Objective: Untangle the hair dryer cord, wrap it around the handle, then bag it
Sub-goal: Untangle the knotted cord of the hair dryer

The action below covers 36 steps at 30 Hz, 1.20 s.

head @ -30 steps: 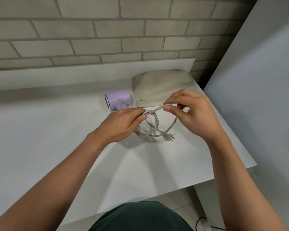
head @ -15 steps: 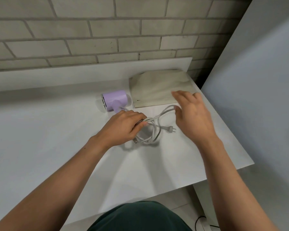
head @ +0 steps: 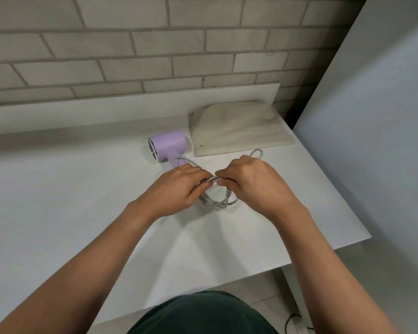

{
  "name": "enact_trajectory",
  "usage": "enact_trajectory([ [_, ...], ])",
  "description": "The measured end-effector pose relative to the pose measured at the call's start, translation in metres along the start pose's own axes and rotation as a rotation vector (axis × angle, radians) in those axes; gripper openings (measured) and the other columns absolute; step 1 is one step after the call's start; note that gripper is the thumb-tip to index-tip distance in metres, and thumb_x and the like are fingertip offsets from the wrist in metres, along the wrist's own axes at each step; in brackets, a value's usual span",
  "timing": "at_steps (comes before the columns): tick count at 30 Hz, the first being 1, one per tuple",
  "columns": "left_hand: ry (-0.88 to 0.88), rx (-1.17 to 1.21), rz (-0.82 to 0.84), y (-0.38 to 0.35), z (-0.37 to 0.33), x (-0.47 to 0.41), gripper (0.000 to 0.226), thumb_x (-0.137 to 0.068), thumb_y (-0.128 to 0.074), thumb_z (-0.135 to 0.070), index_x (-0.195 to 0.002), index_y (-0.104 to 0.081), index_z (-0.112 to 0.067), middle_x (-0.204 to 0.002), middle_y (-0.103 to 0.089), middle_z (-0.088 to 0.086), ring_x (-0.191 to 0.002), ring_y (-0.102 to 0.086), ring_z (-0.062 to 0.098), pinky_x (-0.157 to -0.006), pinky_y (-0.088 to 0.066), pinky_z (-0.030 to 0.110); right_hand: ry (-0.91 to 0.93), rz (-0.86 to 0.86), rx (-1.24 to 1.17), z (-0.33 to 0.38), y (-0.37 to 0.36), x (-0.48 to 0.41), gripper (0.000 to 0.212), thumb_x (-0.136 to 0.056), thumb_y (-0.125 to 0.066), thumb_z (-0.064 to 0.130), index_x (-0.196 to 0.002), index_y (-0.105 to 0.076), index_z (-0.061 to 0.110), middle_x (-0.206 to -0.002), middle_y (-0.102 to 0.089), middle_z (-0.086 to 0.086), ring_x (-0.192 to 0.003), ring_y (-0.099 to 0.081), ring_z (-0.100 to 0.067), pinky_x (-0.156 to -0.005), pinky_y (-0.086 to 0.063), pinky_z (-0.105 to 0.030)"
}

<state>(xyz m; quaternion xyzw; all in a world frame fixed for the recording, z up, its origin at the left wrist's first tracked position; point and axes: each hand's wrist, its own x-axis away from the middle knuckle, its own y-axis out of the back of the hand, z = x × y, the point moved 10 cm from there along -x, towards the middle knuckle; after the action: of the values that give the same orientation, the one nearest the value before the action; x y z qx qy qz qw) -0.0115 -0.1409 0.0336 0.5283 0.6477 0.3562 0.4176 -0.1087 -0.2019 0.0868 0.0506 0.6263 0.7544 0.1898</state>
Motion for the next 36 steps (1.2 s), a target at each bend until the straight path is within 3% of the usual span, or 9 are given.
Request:
enact_trajectory([
  [4,0.036,0.04,0.016,0.002,0.008,0.003,0.029,-0.107,-0.041,-0.04,-0.111,-0.065,-0.024,-0.088,-0.052,-0.026,-0.092,-0.044,0.002,-0.079,-0.042,0.027,0.043,-0.123,-0.029,-0.004,0.019,0.006,0.038,-0.101,-0.047,0.043,-0.096,-0.077,0.02,-0.09,-0.07,0.003,-0.09,-0.06,-0.023,-0.07,-0.054,-0.044],
  [7,0.061,-0.034,0.025,0.005,0.016,0.006,0.033,-0.106,-0.038,-0.044,-0.112,-0.065,-0.026,-0.102,-0.064,-0.018,-0.103,-0.053,0.006,-0.079,-0.05,0.032,0.063,-0.329,-0.208,-0.013,0.056,0.017,0.018,-0.099,-0.067,0.029,-0.096,-0.08,0.017,-0.089,-0.074,0.002,-0.082,-0.065,-0.021,-0.073,-0.054,-0.035],
  [11,0.117,-0.021,0.005,0.007,0.025,0.012,0.031,-0.107,-0.035,-0.045,-0.11,-0.061,-0.028,-0.101,-0.064,-0.016,-0.093,-0.058,0.01,-0.072,-0.053,0.037,-0.063,-0.548,-0.348,-0.045,0.103,0.031,0.011,-0.096,-0.074,0.024,-0.099,-0.079,0.015,-0.09,-0.073,0.005,-0.081,-0.067,-0.012,-0.074,-0.052,-0.022],
  [16,0.116,0.202,-0.037,0.008,0.02,0.004,0.027,-0.108,-0.037,-0.044,-0.11,-0.058,-0.027,-0.098,-0.061,-0.016,-0.089,-0.058,0.007,-0.077,-0.05,0.031,-0.294,-0.551,-0.307,-0.082,0.083,0.03,0.015,-0.101,-0.066,0.031,-0.104,-0.076,0.02,-0.093,-0.07,0.011,-0.083,-0.061,-0.002,-0.073,-0.04,-0.008],
  [20,0.1,0.219,-0.023,0.005,0.021,0.005,0.028,-0.108,-0.038,-0.041,-0.114,-0.06,-0.025,-0.093,-0.057,-0.025,-0.09,-0.054,-0.007,-0.074,-0.041,0.015,-0.41,-0.369,-0.178,-0.098,0.051,0.029,0.021,-0.104,-0.06,0.025,-0.114,-0.075,0.014,-0.109,-0.075,-0.001,-0.092,-0.066,-0.022,-0.084,-0.051,-0.033],
  [24,0.107,0.168,0.013,-0.006,0.025,0.005,0.028,-0.108,-0.038,-0.045,-0.114,-0.06,-0.03,-0.098,-0.058,-0.023,-0.092,-0.055,-0.002,-0.076,-0.046,0.024,-0.306,-0.366,-0.006,-0.064,0.04,0.022,0.05,-0.088,-0.057,-0.003,-0.135,-0.065,0.01,-0.132,-0.065,-0.011,-0.111,-0.064,-0.037,-0.091,-0.055,-0.043],
  [26,0.112,0.143,0.015,-0.008,0.024,0.004,0.027,-0.109,-0.038,-0.046,-0.115,-0.06,-0.032,-0.099,-0.059,-0.022,-0.091,-0.055,0.001,-0.076,-0.049,0.03,-0.145,-0.315,0.014,-0.025,0.025,0.013,0.054,-0.079,-0.057,0.001,-0.13,-0.068,0.013,-0.123,-0.068,-0.008,-0.101,-0.063,-0.038,-0.083,-0.057,-0.045],
  [31,0.098,0.119,0.007,-0.002,0.023,0.002,0.03,-0.108,-0.039,-0.043,-0.12,-0.062,-0.028,-0.103,-0.063,-0.015,-0.094,-0.057,0.006,-0.078,-0.049,0.03,-0.038,-0.246,0.067,0.01,-0.011,-0.002,0.013,-0.083,-0.082,0.027,-0.091,-0.078,0.018,-0.074,-0.067,0.001,-0.071,-0.058,-0.027,-0.058,-0.05,-0.031],
  [36,0.102,0.18,0.015,0.002,0.022,0.003,0.034,-0.108,-0.041,-0.042,-0.127,-0.063,-0.025,-0.107,-0.065,-0.01,-0.096,-0.057,0.005,-0.082,-0.044,0.023,0.019,-0.306,0.09,0.009,0.001,-0.004,0.015,-0.095,-0.07,0.032,-0.089,-0.08,0.022,-0.075,-0.063,0.003,-0.072,-0.051,-0.024,-0.052,-0.048,-0.033],
])
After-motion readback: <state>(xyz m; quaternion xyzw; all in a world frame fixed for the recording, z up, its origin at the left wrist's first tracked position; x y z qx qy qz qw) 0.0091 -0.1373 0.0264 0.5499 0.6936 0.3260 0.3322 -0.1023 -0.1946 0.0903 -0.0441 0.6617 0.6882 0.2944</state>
